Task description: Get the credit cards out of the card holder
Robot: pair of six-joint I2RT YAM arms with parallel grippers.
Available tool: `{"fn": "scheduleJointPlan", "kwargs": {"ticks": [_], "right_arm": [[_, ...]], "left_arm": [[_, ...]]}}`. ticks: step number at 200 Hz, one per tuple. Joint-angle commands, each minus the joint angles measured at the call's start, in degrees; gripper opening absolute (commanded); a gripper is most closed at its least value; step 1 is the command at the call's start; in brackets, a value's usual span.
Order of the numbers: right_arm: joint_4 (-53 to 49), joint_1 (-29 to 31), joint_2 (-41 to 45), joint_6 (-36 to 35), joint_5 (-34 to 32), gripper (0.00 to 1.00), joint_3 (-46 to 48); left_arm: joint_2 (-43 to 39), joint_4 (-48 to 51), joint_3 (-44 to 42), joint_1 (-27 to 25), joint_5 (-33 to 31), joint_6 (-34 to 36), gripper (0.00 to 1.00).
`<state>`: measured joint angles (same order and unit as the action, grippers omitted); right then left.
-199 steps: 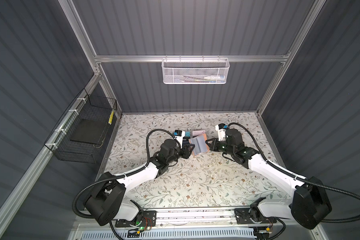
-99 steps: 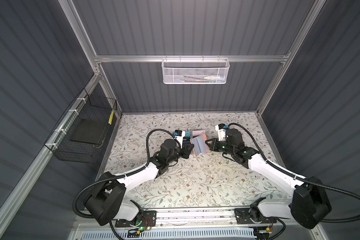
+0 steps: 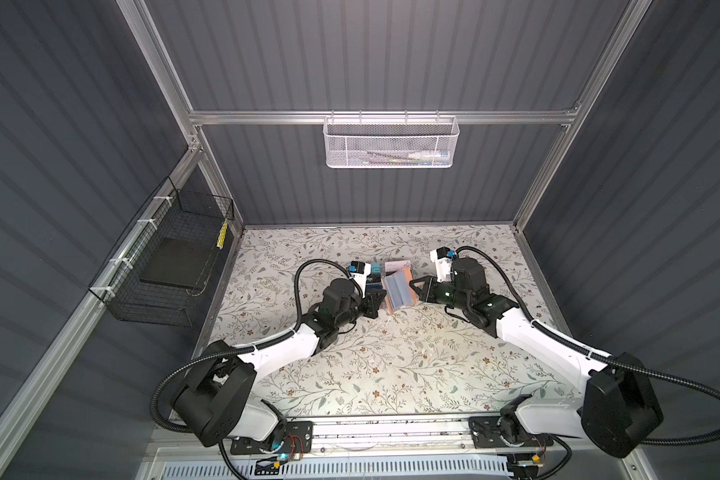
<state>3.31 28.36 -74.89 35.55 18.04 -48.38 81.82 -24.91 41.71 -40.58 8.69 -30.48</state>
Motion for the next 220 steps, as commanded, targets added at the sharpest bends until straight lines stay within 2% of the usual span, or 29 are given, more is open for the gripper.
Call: {"fn": "scheduleJointPlan", "kwargs": {"ticks": [1, 87, 155, 220], "right_arm": [[3.3, 0.0, -0.8, 1.1, 4.2, 0.0, 0.2], [4.3, 0.0, -4.3, 1.9, 5.6, 0.0, -0.3], [5.9, 0.0, -7.7, 2.6, 8.2, 0.0, -1.0], [5.3, -0.2, -7.6, 2.5, 8.1, 0.0, -1.1]], "left_arm": [[0.3, 1.6, 1.1, -0.3, -1.7, 0.4, 0.0], [-3.0, 2.1, 0.2, -0.2, -3.0, 0.6, 0.0], [-6.3, 2.0, 0.0, -0.3, -0.6, 0.4, 0.0], [-6.4, 3.3, 0.3, -0.3, -1.5, 0.3, 0.0]]}}
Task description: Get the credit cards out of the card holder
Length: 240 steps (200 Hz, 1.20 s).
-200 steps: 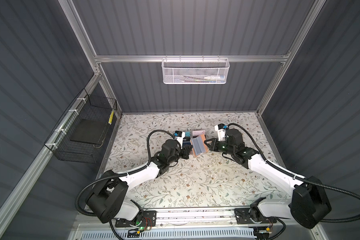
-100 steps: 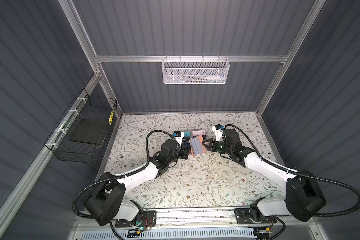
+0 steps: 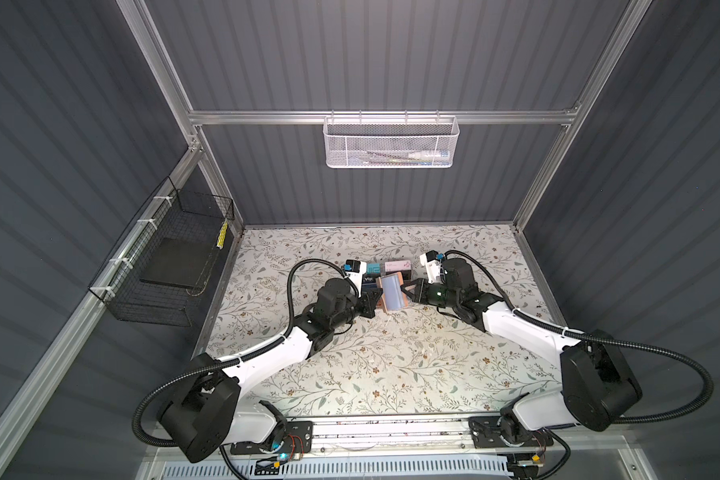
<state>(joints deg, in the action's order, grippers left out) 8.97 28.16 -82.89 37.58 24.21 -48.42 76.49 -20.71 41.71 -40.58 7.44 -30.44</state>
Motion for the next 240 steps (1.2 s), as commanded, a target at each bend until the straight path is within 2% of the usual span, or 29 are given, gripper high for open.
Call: {"fn": "scheduleJointPlan", "kwargs": {"ticks": [1, 24, 60, 69, 115, 141, 168, 240], "right_arm": [[-0.4, 0.0, 0.4, 0.5, 1.9, 0.0, -1.1], [-0.7, 0.0, 1.8, 0.1, 2.2, 0.0, -0.9], [1.1, 0.0, 2.5, 0.4, 4.3, 0.0, -0.3], [2.0, 0.0, 1.8, 0.9, 6.0, 0.05, -0.5], [4.2, 0.0, -0.2, 2.1, 8.3, 0.1, -0.5], [5.1, 0.0, -0.7, 2.3, 9.1, 0.19, -0.4], [7.1, 0.0, -1.4, 3.3, 10.5, 0.24, -0.2], [8.1, 0.0, -2.6, 3.7, 11.6, 0.27, -0.3]], "left_arm": [[-1.0, -0.8, 0.2, -0.3, -0.3, 0.3, 0.0], [-0.1, -0.3, 0.2, -0.2, -2.3, -0.2, 0.0], [-0.3, -1.3, -0.2, -0.2, -1.4, -0.6, 0.0], [-0.7, -1.8, -0.4, -0.2, -1.2, -0.6, 0.0], [-2.3, -2.7, -1.2, -0.2, -0.6, -0.3, 0.0], [-2.7, -2.7, -1.2, -0.2, -0.4, -0.2, 0.0], [-2.9, -2.7, -1.3, -0.2, -0.4, -0.2, 0.0], [-3.4, -3.0, -1.5, -0.2, -0.3, -0.2, 0.0]]}}
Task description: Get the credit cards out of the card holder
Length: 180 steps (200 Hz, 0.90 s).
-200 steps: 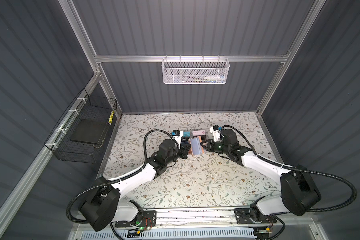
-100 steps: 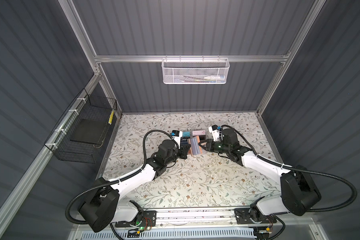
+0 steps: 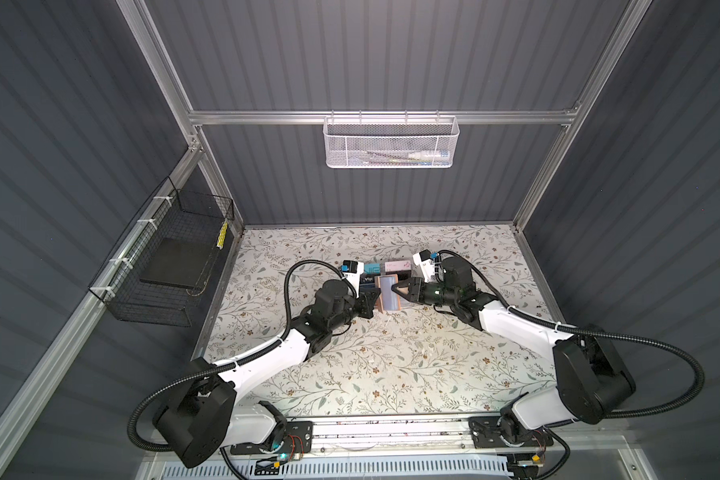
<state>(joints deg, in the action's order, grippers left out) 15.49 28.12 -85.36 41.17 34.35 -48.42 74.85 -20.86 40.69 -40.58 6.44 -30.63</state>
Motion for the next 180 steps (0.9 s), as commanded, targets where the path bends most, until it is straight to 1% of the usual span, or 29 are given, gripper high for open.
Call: {"fn": "scheduleJointPlan", "kwargs": {"ticks": [1, 30, 55, 82, 113, 147, 180], "right_arm": [[1.6, 0.0, -0.2, 0.1, 1.5, 0.26, -0.3], [1.9, 0.1, 0.0, 0.2, 1.7, 0.21, -0.2], [2.6, 0.1, -0.2, 0.4, 1.9, 0.13, 0.0], [2.4, 0.4, -0.5, 0.0, 1.7, 0.12, -0.2], [1.2, 0.8, -0.8, -1.0, 0.7, 0.06, -0.7], [-1.7, 1.8, 0.6, -3.3, -2.1, 0.0, -1.2], [-6.3, 3.3, 3.0, -7.0, -6.6, 0.0, -2.3]], "left_arm": [[-1.7, -2.8, -0.5, -0.2, 0.7, 0.0, 0.0], [-1.9, -2.9, -0.6, -0.2, 0.6, 0.0, 0.0], [-2.3, -3.0, -0.9, -0.2, 0.7, -0.1, 0.0], [-2.7, -3.2, -1.0, -0.2, 0.6, -0.1, 0.0], [-2.6, -3.4, -1.1, -0.2, 0.9, -0.3, 0.0], [-2.4, -3.3, -1.0, -0.2, 0.9, -0.4, 0.0], [-1.6, -3.0, -0.6, -0.2, 0.8, -0.4, 0.0]]}}
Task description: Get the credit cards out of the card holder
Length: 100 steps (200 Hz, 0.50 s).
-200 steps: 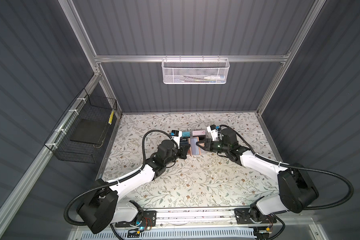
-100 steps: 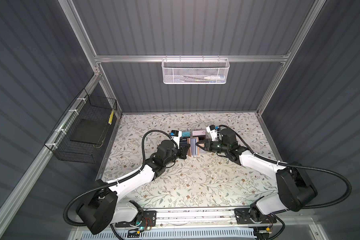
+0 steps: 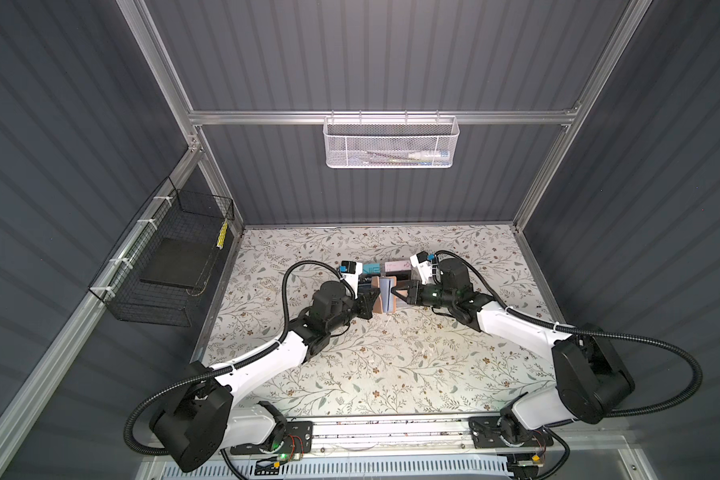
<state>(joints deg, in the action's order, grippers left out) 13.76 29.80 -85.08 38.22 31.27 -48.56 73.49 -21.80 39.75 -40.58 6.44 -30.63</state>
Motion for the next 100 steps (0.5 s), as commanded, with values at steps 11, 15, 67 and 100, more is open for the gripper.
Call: {"fn": "scheduleJointPlan", "kwargs": {"ticks": [11, 15, 67, 100], "right_arm": [[-6.2, 2.2, 3.9, -5.3, -5.0, 0.0, -2.6], [-6.7, 2.4, 4.4, -5.6, -5.5, 0.0, -2.6], [-10.8, 3.3, 5.7, -7.7, -8.4, 0.0, -4.0], [-10.7, 3.3, 5.4, -7.6, -8.0, 0.0, -4.2]], "left_arm": [[-0.1, -2.0, 0.3, -0.2, 0.6, -0.4, 0.0], [0.0, -1.9, 0.3, -0.2, 0.4, -0.4, 0.0], [1.2, -1.3, 0.6, -0.2, -0.3, -0.7, 0.0], [1.4, -0.9, 0.9, -0.1, -0.5, -0.6, 0.0]]}}
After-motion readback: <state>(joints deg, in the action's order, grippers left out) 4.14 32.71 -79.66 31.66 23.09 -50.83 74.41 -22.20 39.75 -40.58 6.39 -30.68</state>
